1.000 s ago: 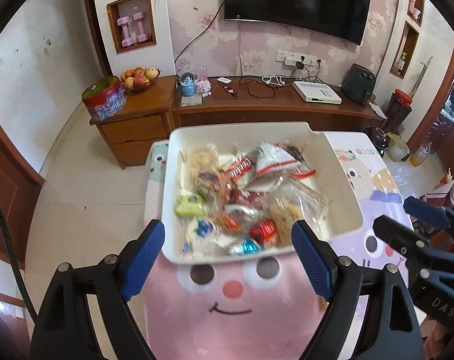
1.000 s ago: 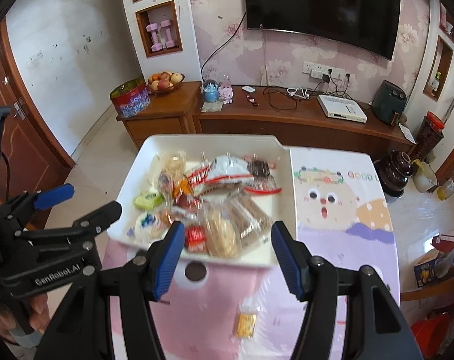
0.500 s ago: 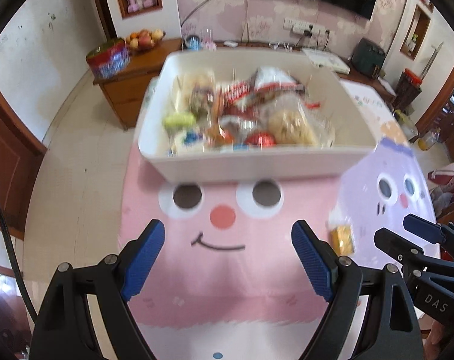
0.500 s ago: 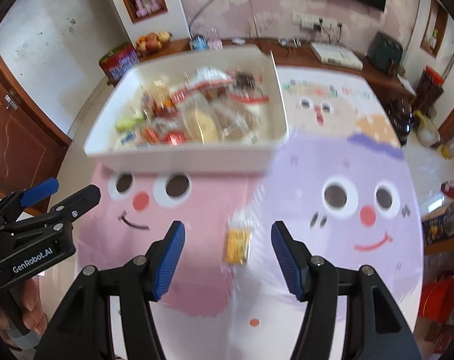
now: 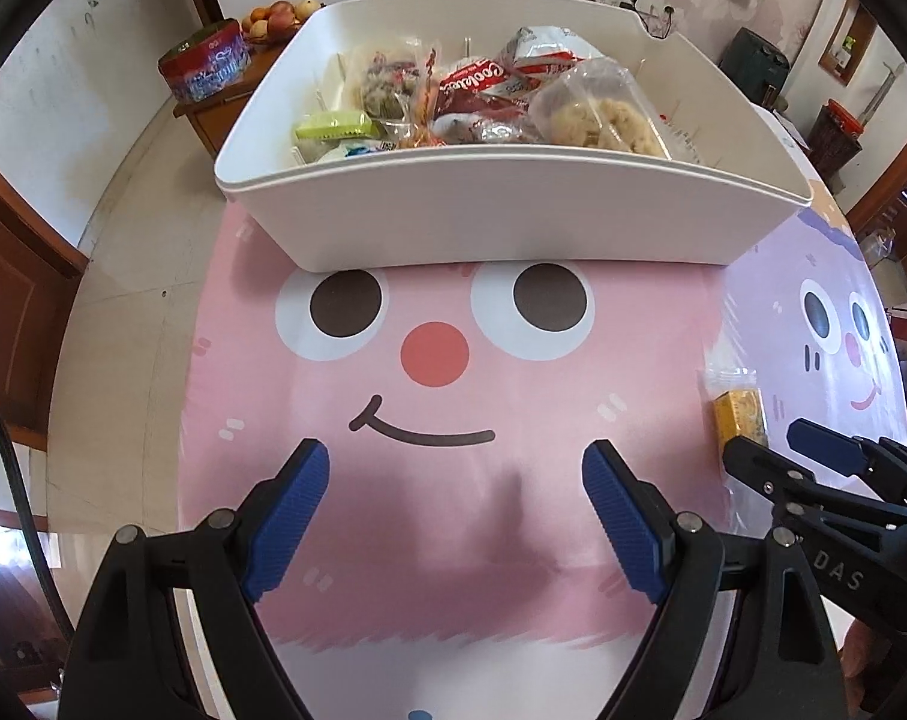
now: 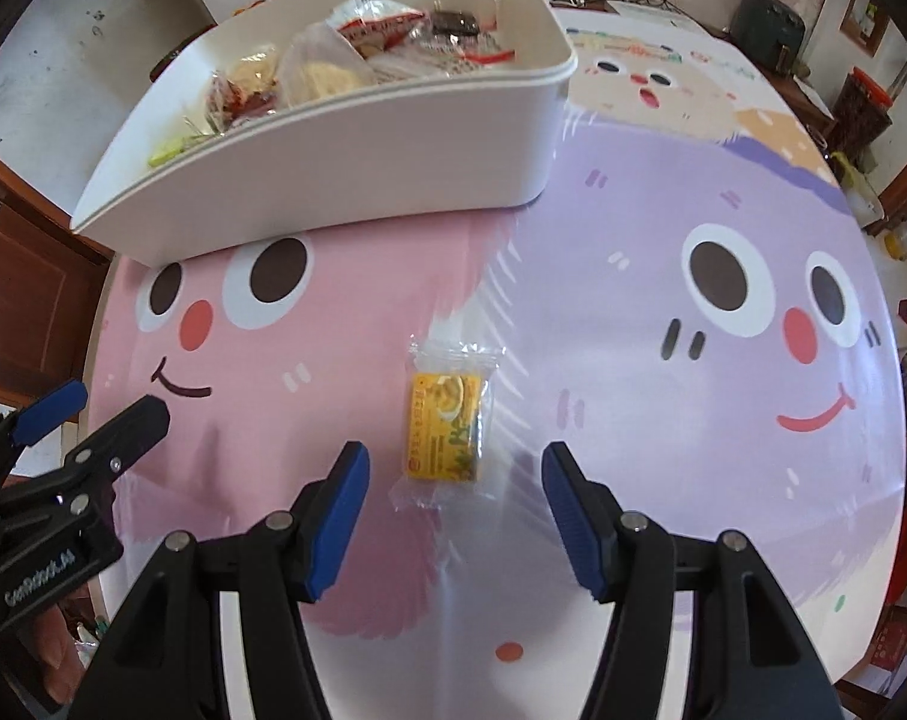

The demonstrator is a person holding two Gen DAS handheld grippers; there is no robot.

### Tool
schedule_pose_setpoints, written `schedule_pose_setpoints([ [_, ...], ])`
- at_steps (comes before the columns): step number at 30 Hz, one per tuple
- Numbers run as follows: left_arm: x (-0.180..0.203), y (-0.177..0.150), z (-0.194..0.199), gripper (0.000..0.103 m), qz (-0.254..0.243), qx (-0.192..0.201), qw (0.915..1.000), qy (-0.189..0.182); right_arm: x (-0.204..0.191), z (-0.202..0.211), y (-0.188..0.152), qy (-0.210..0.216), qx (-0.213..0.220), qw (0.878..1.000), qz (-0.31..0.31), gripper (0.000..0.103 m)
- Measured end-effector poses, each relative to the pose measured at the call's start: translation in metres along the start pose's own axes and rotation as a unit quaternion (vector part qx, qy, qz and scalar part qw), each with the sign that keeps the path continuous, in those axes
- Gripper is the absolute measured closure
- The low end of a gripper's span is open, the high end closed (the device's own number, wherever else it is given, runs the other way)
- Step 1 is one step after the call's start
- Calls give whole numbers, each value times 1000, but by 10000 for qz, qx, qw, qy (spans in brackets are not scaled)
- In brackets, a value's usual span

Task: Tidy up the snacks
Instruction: 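Grasp the small yellow pack with the right gripper, then carry the yellow pack over the white tray with the right gripper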

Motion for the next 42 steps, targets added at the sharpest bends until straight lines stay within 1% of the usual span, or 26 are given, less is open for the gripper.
schedule_pose_setpoints([
  [5, -1, 4, -7, 17, 32, -79, 10000, -17, -4, -12, 8, 18, -66, 10000, -68, 43],
  [6, -2, 5, -9, 17, 34, -90, 10000, -17, -5, -14, 9, 9, -69, 10000, -64, 46],
  [7, -2, 5, -10, 17, 32, -105, 9999, -18, -5, -16, 9, 3, -74, 10000, -58, 52],
  [9, -3, 6, -12, 17, 31, -123, 9999, -27, -8, -21, 9, 9, -150, 9999, -30, 59],
  [13, -4, 8, -16, 17, 36, -162, 9999, -28, -12, -25, 10, -123, -85, 9999, 51, 70],
  [15, -3, 6, -16, 17, 41, -180, 9998, -35, -13, -26, 10, -206, -50, 9997, 91, 73],
  [20, -2, 4, -16, 17, 31, -213, 9998, -50, -15, -30, 9, -225, -26, 9997, 87, 75],
  [25, -1, 2, -9, 17, 9, -239, 9997, -110, -19, -22, 4, -17, -78, 10000, 19, 75],
  [29, 0, 2, 8, 17, -15, -196, 9997, -156, -32, -7, -2, 106, 39, 9998, 133, 75],
  [32, -1, 8, 26, 17, -29, -116, 9999, -124, -39, 12, -3, 211, 197, 9993, 216, 75],
  [36, -7, 24, 56, 17, 7, 105, 9999, -81, -47, 42, 8, 308, 477, 9978, 337, 75],
  [42, -20, 59, 103, 17, 103, 502, 9987, -78, -59, 95, 33, 449, 981, 9932, 447, 75],
])
Point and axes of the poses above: each gripper's, at about its wrist camera, not at the fingertips, and z roughly against the way its jaws point, x to its right, y to its top, the point moved 7 cm from there along -z, roughly the way its jaws point, and after that the axes turned 10 degrees about -x, right-handed, at the moved point
